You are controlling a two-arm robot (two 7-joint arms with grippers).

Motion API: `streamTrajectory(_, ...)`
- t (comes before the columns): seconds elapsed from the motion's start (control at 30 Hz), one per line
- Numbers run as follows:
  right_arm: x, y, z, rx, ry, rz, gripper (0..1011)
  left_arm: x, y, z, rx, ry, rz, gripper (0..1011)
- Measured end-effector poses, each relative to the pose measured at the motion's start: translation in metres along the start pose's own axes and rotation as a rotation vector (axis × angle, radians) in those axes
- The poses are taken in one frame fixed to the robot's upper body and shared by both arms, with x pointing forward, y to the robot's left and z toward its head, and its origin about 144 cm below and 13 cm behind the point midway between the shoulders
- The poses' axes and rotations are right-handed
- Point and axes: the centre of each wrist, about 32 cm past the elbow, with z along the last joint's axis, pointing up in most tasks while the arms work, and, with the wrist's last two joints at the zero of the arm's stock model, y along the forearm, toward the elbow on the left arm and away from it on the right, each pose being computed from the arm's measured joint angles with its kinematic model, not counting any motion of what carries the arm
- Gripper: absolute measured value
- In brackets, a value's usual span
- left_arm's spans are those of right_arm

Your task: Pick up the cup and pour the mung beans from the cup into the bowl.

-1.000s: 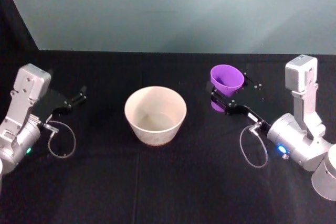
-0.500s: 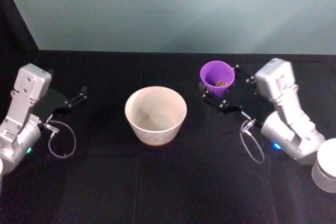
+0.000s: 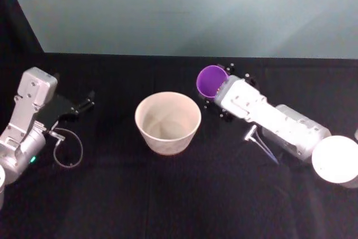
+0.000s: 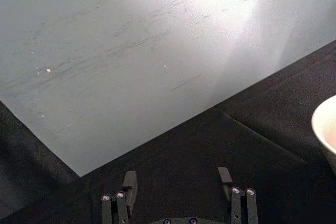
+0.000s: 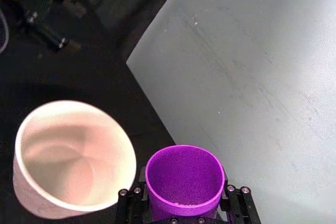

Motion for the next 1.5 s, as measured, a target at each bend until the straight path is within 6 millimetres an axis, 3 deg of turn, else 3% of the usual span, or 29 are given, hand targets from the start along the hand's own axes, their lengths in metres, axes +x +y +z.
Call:
streamTrajectory(0.5, 0.013, 0.017, 0.03, -0.082, -0.219, 0.063, 729, 0.0, 0.0, 0.0, 0.0, 0.0, 0.0, 1000)
streamTrajectory(1.5, -0.017, 0.039, 0.061, -0.19, -0.609, 0.098, 729, 0.0, 0.0, 0.0, 0.0, 0.0, 0.0, 1000)
